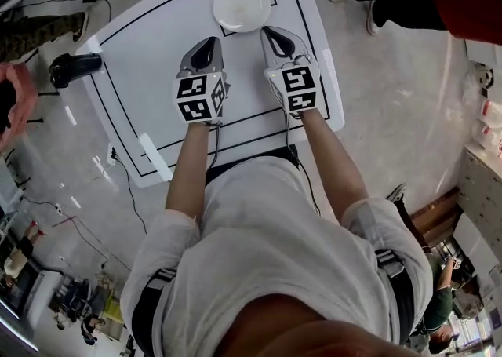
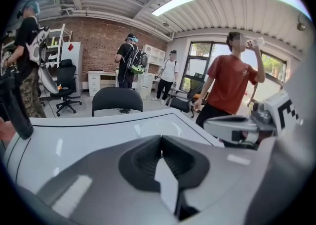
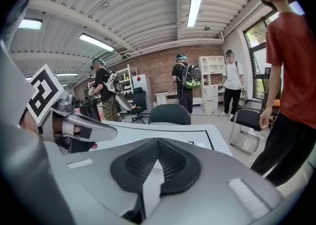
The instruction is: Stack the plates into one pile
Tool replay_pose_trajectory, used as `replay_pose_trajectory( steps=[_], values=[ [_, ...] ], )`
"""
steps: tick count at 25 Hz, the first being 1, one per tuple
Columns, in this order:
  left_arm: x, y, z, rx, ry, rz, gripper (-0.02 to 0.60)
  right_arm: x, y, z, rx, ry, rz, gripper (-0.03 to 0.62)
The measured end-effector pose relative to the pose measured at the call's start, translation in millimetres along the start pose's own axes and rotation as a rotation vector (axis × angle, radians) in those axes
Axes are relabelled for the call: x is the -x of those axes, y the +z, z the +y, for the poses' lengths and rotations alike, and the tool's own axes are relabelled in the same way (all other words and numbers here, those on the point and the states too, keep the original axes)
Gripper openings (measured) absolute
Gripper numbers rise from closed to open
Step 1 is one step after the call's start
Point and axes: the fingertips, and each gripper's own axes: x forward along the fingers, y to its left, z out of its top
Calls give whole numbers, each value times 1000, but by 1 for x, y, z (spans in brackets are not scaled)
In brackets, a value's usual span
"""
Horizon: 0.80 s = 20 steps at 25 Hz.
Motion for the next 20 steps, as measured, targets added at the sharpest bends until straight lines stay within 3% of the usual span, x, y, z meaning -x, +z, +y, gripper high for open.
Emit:
replay_pose_trajectory(
  steps=[10, 20],
  values=[
    [45, -25, -47, -50, -127, 8, 3, 76, -17, 33, -4, -92, -13, 0],
    [45, -45, -115, -139, -253, 49, 3, 156, -42, 7, -81, -256, -49, 0]
  ],
)
